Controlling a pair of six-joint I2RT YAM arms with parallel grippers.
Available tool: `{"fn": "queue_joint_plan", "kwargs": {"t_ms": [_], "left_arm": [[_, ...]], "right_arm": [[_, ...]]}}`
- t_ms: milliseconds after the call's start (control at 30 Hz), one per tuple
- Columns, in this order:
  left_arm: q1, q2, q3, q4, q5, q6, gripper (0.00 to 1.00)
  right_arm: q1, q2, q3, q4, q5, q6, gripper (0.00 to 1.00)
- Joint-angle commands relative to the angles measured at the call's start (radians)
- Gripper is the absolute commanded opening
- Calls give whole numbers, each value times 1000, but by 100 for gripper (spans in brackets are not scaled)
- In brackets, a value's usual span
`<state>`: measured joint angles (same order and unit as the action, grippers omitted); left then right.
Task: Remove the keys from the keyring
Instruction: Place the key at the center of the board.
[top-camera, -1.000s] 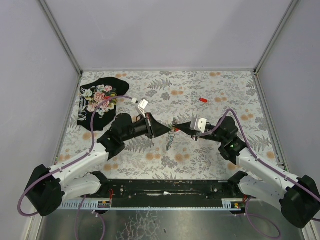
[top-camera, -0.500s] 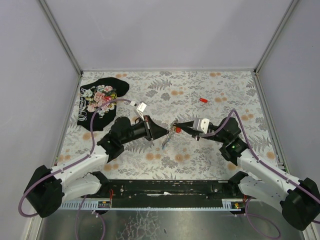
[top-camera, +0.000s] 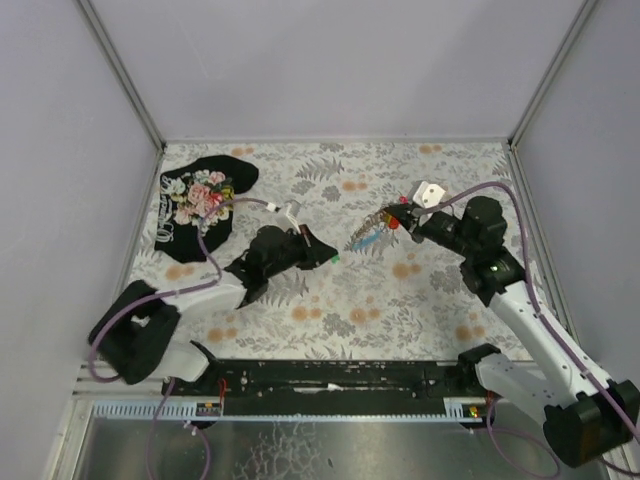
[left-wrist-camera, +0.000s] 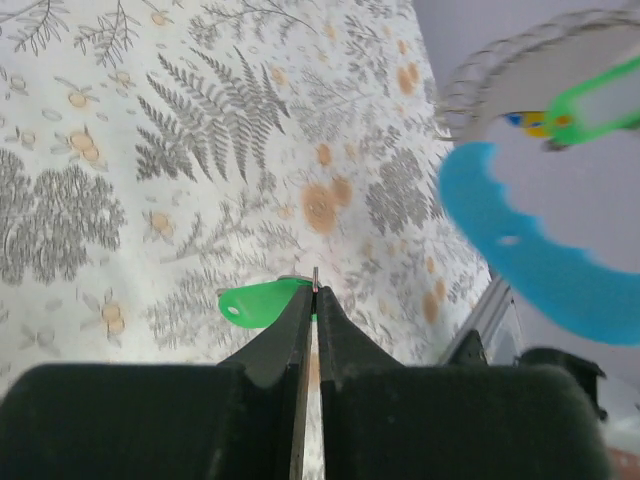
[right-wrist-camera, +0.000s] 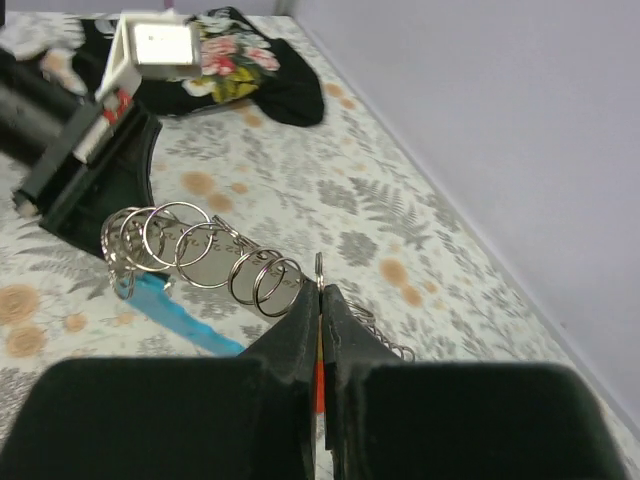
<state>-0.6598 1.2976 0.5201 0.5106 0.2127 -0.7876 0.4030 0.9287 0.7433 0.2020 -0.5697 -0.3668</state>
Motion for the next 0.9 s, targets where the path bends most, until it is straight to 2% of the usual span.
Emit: {"fn": "queue_joint_plan", "kwargs": {"t_ms": [0, 133, 233, 333, 400, 467, 500, 533, 600, 733, 867], "left_arm": [[11, 236, 185, 200, -4, -44, 0], [8, 563, 450, 240, 81, -183, 0], [-2, 785, 618, 316, 81, -336, 0], [-16, 971, 808, 303, 50, -420, 0], [-33, 1062, 955, 223, 8, -426, 0], [-46, 1136, 1102, 119, -39, -417, 9], [-51, 1163, 1147, 69, -68, -415, 19], [-53, 1185, 1177, 43, -88, -412, 31], [-53, 1199, 1212, -12, -125, -400, 46], [-33, 1118, 1157, -31, -162, -324, 53], [2, 890, 968, 6, -216, -153, 53]], "right_arm": [[-100, 15, 163, -163, 19, 0, 0], [-209, 69, 290, -314, -18, 11, 0], [-267, 111, 394, -426, -38, -1, 0], [-307, 139, 469, -514, -43, -29, 0], [-338, 164, 527, -578, -32, -34, 0], [-381, 193, 562, -634, -35, -37, 0], [-404, 204, 571, -655, -43, -41, 0], [-434, 208, 572, -671, -59, -49, 0], [-479, 208, 561, -693, -73, -73, 0], [-562, 203, 515, -706, -77, -110, 0], [-607, 208, 472, -740, -54, -185, 0]]}}
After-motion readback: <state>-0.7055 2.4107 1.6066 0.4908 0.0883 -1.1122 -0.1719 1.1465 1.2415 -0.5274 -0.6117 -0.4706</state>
